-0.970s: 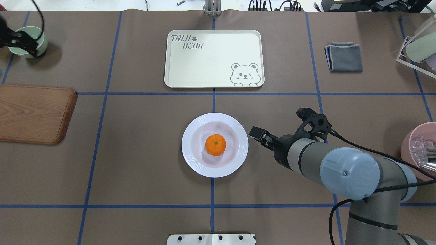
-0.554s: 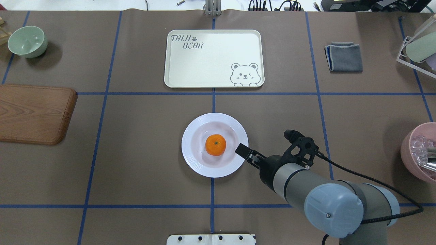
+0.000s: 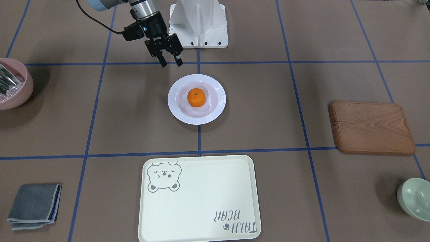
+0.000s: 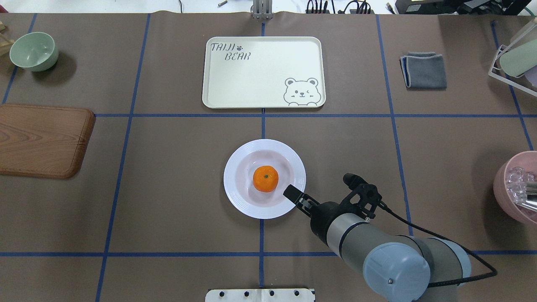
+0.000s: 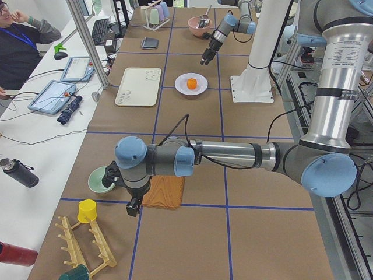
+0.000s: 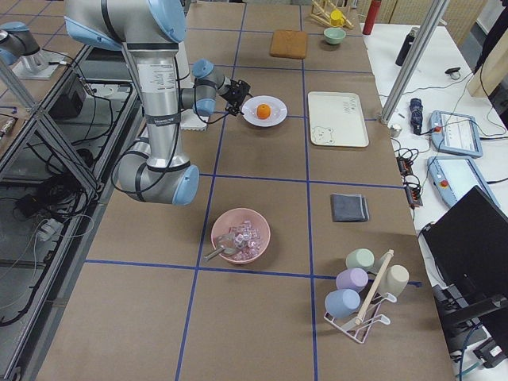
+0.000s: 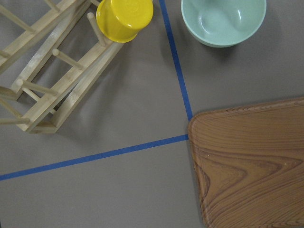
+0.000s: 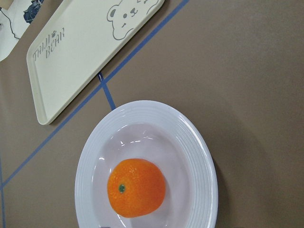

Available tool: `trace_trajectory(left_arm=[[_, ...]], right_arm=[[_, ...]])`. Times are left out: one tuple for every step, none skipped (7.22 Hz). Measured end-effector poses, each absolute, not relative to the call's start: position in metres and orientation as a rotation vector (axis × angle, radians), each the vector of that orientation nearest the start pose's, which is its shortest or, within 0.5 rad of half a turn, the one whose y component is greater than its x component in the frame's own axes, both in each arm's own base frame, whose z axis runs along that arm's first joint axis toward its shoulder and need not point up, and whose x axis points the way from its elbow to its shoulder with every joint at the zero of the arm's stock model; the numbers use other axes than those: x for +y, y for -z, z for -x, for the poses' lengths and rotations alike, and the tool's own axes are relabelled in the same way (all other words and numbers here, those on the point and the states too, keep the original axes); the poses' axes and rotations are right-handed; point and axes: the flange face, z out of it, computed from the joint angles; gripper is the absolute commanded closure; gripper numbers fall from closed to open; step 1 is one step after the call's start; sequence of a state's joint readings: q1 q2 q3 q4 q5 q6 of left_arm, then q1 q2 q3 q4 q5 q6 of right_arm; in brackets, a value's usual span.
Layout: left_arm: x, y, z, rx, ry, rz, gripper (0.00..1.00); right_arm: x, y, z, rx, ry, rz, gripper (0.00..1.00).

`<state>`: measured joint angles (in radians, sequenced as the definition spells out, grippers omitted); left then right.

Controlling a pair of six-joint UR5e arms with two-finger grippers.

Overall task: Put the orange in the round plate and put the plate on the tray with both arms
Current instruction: 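Lower the right gripper to the near rim of the white plate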

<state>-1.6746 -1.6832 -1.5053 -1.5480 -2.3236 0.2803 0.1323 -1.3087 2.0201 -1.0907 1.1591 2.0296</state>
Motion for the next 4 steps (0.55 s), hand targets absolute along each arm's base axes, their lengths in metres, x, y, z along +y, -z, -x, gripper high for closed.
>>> trace_trajectory(left_arm=[[-0.529, -0.639, 0.122, 0.736, -0.175, -0.165, 0.02], [-0.528, -0.639, 0.122, 0.737, -0.175, -0.165, 0.02], [-0.528, -0.639, 0.122, 0.737, -0.174, -0.167, 0.02], [-0.528, -0.639, 0.122, 0.737, -0.174, -0.167, 0.02]], right_arm=[[-0.241, -0.264, 0.51, -1.254, -0.8, -0.144, 0.27], [-0.244, -0.267, 0.515, -1.262, -0.854, -0.111, 0.27], [-0.249, -0.268, 0.521, -1.265, -0.904, -0.085, 0.28], [-0.255, -0.27, 0.526, -1.263, -0.94, -0.072, 0.29]])
